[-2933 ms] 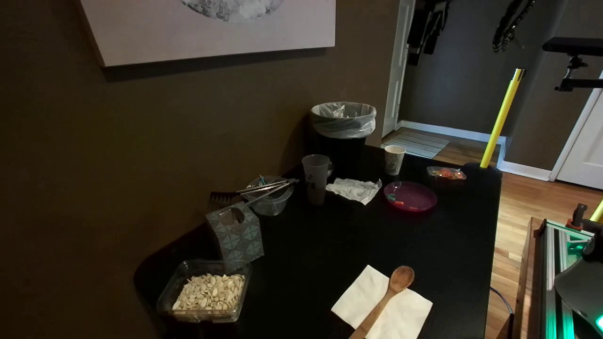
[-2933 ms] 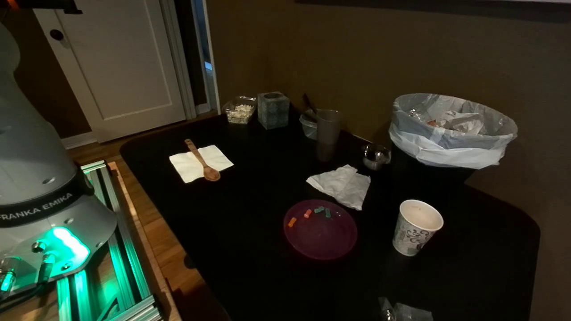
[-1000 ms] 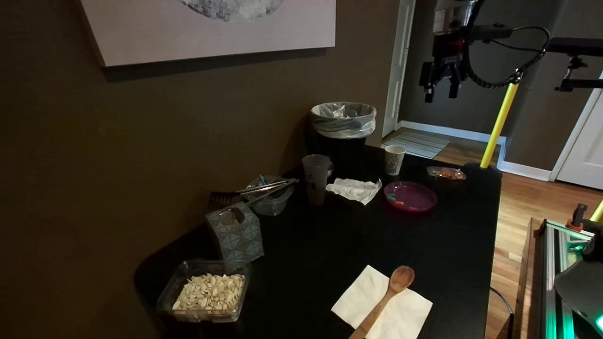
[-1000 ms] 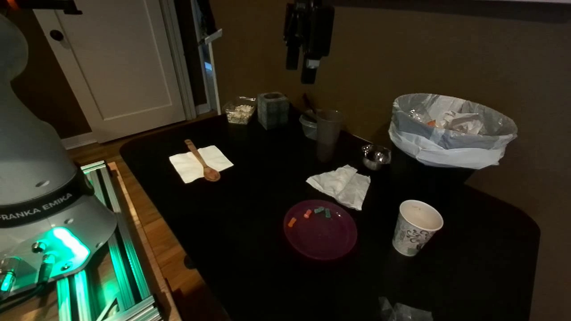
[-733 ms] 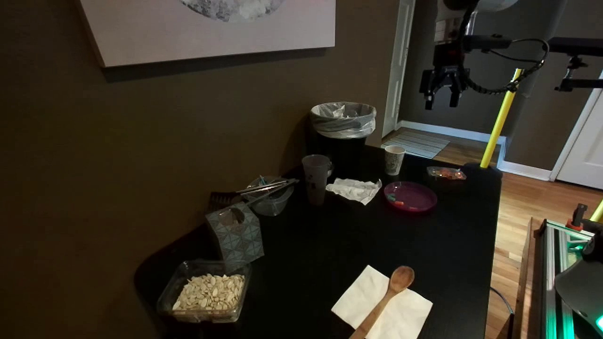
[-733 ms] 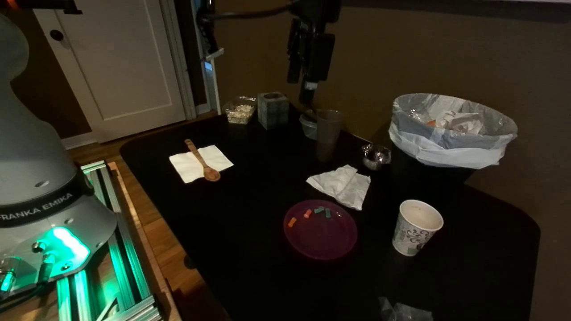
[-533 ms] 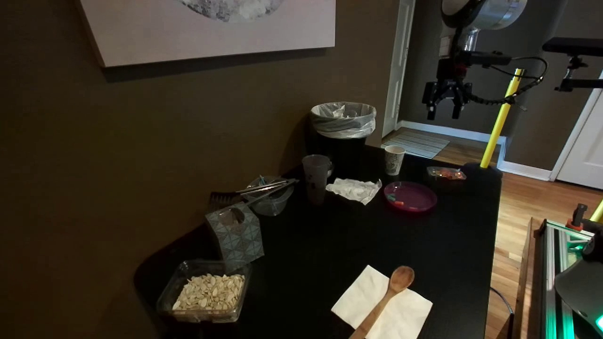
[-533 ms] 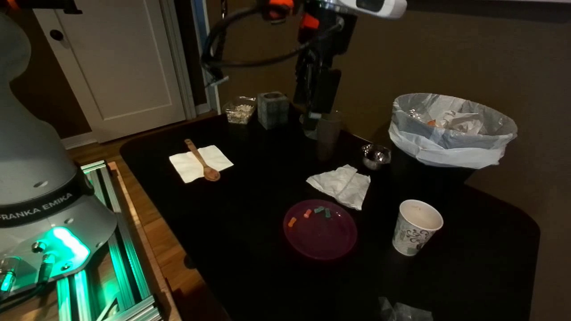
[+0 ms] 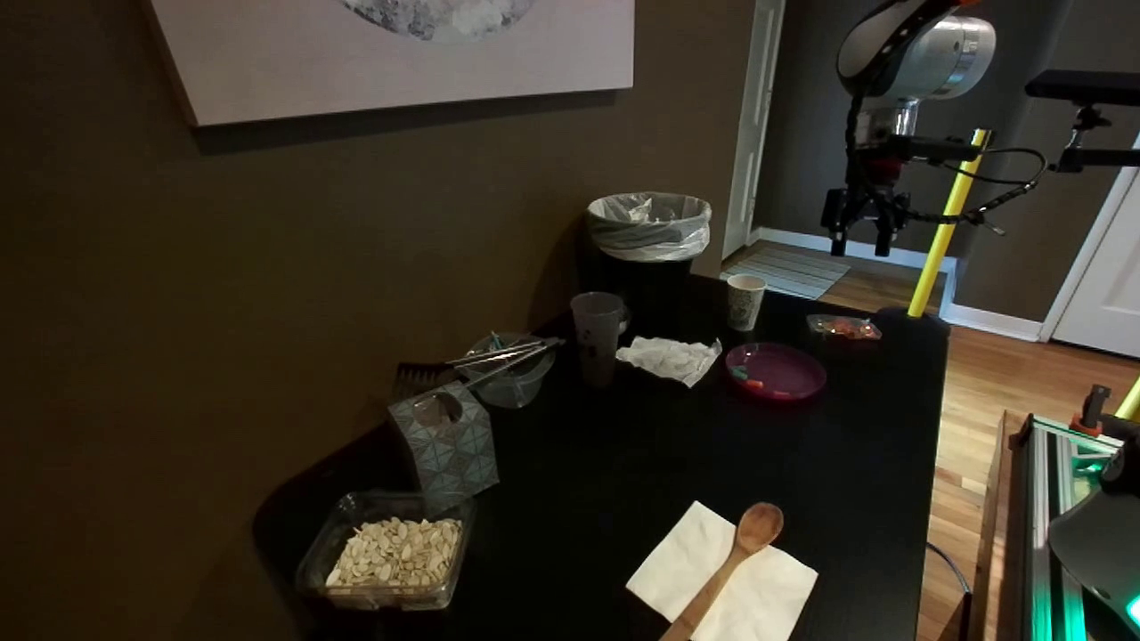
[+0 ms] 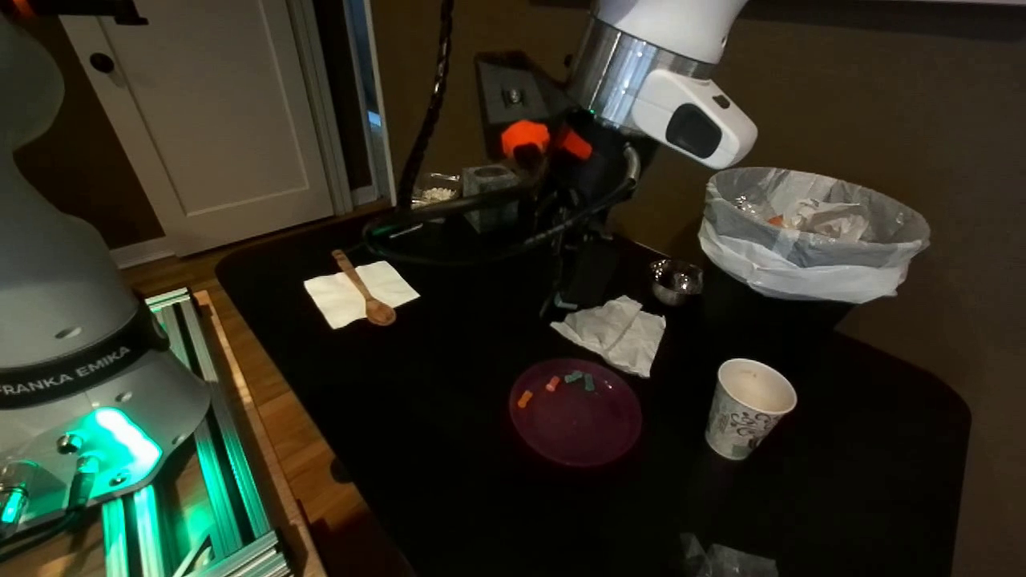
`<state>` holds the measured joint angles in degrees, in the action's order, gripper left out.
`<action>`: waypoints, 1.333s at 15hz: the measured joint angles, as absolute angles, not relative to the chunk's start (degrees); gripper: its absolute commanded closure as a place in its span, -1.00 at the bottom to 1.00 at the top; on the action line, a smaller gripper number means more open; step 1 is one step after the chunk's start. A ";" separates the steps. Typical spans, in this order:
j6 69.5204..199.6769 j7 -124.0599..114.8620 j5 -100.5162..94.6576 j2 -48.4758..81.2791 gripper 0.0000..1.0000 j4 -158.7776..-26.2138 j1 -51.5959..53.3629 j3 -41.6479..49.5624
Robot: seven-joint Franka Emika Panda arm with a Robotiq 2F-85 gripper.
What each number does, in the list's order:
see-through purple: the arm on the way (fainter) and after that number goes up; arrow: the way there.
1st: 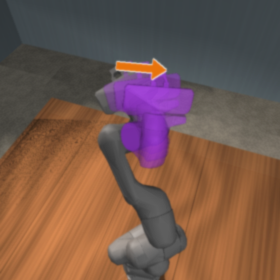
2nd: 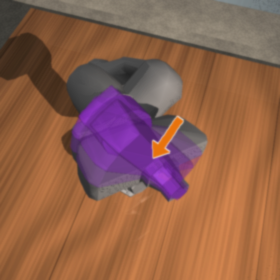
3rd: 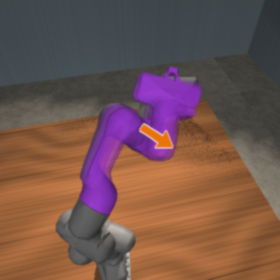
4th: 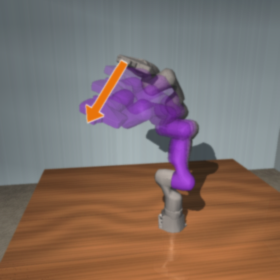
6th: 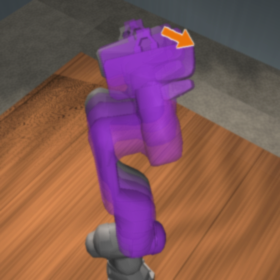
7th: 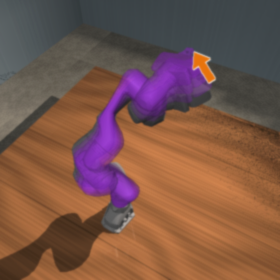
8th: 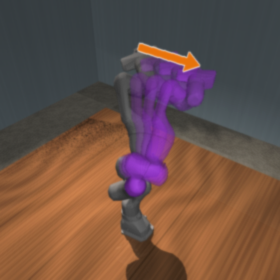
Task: Put the purple plate on top of the tissue box.
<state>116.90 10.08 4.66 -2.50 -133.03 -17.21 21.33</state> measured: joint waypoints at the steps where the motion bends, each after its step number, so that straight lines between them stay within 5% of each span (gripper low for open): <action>1: 116.90 11.08 5.27 -2.51 -1.00 -133.03 -17.22 21.24; 20: 129.19 43.04 35.13 8.68 -1.00 -136.27 -22.62 19.60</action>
<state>129.19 43.04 35.13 8.68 -136.27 -22.62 19.60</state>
